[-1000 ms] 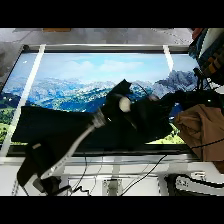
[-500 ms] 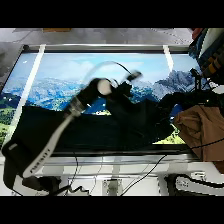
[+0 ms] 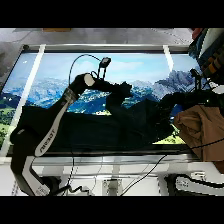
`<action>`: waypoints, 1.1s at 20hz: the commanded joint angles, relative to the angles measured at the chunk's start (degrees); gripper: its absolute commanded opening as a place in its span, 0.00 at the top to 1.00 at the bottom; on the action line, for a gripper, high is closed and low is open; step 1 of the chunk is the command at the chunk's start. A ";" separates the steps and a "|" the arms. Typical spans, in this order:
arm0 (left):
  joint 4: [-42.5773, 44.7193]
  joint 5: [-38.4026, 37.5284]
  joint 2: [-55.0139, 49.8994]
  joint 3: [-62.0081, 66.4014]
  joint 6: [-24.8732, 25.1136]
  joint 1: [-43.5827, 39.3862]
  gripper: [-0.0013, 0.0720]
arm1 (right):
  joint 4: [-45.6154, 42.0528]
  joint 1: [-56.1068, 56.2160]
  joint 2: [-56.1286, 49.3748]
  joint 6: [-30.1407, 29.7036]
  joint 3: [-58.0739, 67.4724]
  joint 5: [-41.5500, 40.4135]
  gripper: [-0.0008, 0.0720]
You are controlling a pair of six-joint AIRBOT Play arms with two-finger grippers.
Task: Fold the clothes and pants, and hang the long-sleeved shirts on hangers.
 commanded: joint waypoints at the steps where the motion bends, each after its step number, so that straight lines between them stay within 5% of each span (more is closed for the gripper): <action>1: 8.66 8.24 -4.50 0.07 0.72 -2.95 0.19 | 0.00 0.07 -0.02 -0.31 0.07 -0.44 0.95; 5: 30.77 13.07 -6.86 0.07 0.57 -7.65 0.19 | 0.00 0.07 -0.11 -0.31 0.07 -1.53 0.95; 7: 33.99 14.49 -7.72 0.07 -1.51 -8.31 0.19 | 0.00 0.07 -0.11 -0.28 0.07 -2.38 0.95; 11: 43.85 15.02 -8.48 0.07 -13.25 -6.60 0.19 | 0.00 0.07 -0.11 -0.28 0.07 -2.95 0.95; 15: 43.91 15.54 -10.10 0.07 -15.45 -5.16 0.20 | 0.00 0.07 -0.11 -0.28 0.07 -2.99 0.95; 16: 43.89 16.55 -10.43 0.07 -15.45 -5.22 0.23 | 0.00 0.07 -0.11 -0.28 0.07 -2.99 0.95; 17: 43.89 18.05 -10.69 0.07 -15.45 -5.68 0.40 | 0.00 0.07 -0.11 -0.28 0.07 -3.02 0.95; 19: 43.91 19.87 -11.10 0.04 -15.41 -6.56 0.95 | 0.00 0.07 -0.11 -0.28 0.07 -2.99 0.95; 22: 44.02 19.67 -10.99 0.07 -15.45 -6.58 0.95 | 0.04 0.07 -0.11 -0.26 0.07 -2.99 0.95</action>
